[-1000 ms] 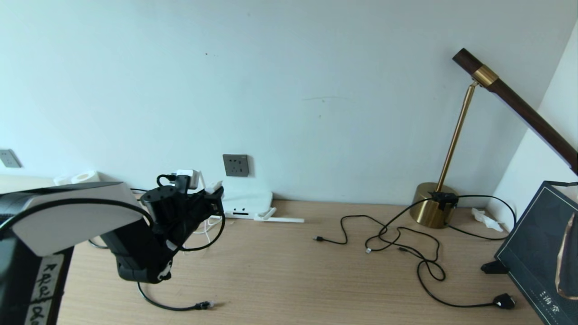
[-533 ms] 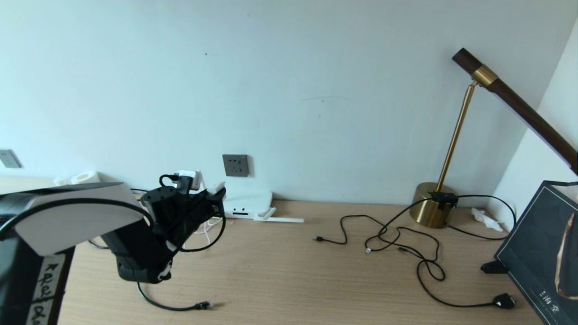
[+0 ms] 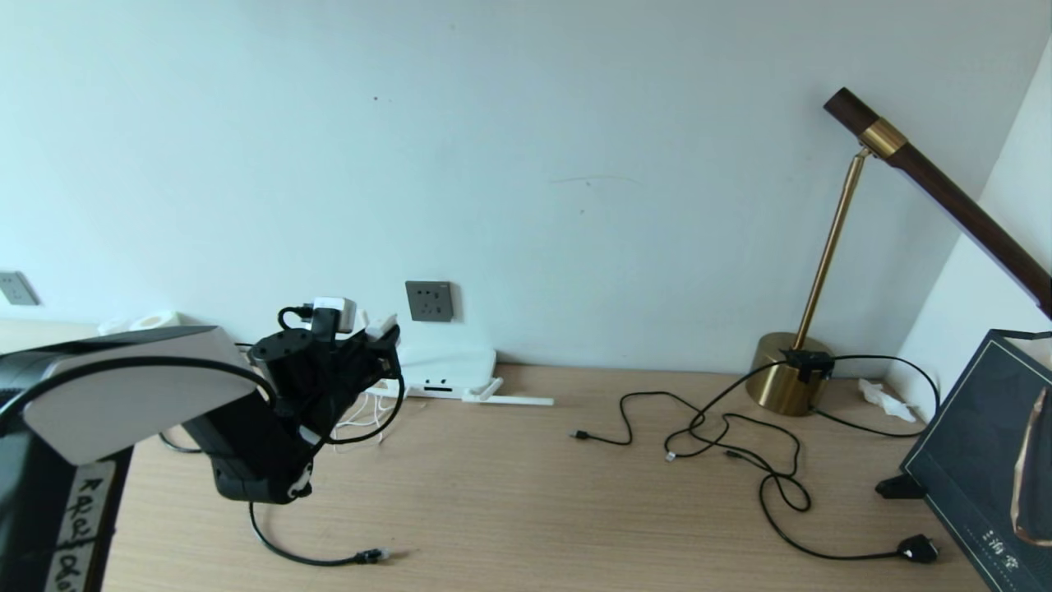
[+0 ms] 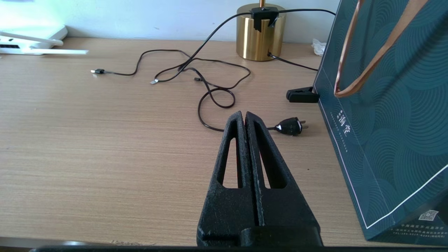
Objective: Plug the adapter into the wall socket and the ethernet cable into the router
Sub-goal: Align plug and socket
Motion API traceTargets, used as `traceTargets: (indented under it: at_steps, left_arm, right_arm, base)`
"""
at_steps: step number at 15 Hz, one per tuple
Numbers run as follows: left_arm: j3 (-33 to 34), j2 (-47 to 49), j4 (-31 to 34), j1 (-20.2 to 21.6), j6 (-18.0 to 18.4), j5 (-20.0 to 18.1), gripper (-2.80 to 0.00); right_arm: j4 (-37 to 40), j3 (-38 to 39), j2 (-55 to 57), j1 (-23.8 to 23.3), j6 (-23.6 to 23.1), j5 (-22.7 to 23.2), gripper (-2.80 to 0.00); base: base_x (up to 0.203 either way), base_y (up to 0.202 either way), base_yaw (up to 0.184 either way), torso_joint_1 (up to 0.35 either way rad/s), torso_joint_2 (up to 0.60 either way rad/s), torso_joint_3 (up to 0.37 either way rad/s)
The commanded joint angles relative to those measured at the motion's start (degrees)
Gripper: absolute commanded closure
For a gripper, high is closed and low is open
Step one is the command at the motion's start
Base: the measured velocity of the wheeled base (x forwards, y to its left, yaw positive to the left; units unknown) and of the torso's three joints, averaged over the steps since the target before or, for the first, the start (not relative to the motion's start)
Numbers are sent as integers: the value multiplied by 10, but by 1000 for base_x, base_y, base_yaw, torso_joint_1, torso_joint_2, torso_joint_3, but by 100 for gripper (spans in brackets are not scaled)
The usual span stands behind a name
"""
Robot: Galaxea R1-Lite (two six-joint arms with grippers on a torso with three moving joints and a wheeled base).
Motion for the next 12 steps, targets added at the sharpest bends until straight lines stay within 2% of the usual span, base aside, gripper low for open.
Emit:
traceTargets:
  at_steps: [1,8,12]
  left_arm:
    - [-7,0,-6,6,-1,2,0]
    - [-50,52,-10,4,-5,-2,0]
    - [-104,100,-10,1,-6,-1,0]
  right_arm:
    - [0,0,0,0,0,0,0]
    - [0,0,0,0,0,0,0]
    - [0,0,0,0,0,0,0]
  base:
    - [0,0,0,0,0,0]
    - [0,0,0,0,0,0]
    - [0,0,0,0,0,0]
